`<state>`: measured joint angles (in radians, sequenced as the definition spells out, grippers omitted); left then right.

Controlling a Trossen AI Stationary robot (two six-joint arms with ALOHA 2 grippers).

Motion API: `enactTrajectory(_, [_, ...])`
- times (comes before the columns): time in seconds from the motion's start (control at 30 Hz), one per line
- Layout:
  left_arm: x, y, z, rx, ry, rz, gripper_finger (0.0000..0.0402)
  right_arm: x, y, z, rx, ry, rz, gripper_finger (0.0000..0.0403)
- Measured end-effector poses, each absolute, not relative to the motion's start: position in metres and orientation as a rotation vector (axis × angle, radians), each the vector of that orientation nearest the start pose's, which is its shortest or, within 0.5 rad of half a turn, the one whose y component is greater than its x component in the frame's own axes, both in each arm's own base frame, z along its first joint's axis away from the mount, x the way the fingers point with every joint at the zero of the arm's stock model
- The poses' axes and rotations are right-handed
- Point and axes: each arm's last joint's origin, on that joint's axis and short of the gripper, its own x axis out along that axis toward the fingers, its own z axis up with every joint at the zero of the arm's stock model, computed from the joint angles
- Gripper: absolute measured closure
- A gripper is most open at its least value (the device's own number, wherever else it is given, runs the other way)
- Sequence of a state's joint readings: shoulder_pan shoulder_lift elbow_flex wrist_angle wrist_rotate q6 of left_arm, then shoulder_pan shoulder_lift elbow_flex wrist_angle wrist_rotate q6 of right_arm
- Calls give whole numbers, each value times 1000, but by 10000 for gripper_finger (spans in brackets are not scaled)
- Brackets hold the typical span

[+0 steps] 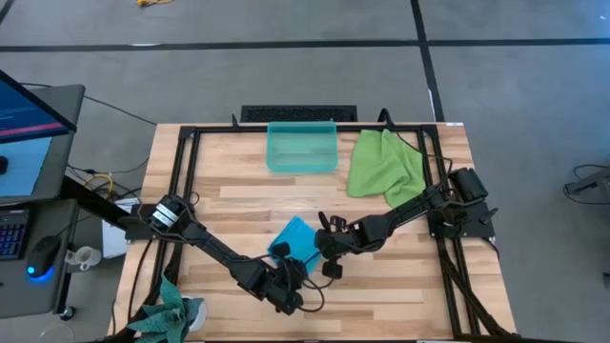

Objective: Roll microfiber towels into tight, uniform cylinder then place into a basket
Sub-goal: Roll the blue microfiber cloth

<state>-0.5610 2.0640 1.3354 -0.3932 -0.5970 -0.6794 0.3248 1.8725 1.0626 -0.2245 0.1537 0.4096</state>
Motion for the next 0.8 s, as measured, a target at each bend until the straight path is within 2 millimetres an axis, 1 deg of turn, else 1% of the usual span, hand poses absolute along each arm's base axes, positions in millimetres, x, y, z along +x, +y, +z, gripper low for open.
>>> enactTrajectory(0.23, [353, -203, 134, -50, 898, 314, 299, 343, 111, 137, 130, 1015, -52, 385])
enactTrajectory(0.63, [352, -203, 133, -79, 902, 327, 299, 343, 111, 137, 132, 1016, -50, 339])
enactTrajectory(0.8, [352, -203, 133, -97, 907, 325, 299, 343, 110, 137, 130, 1014, -55, 306])
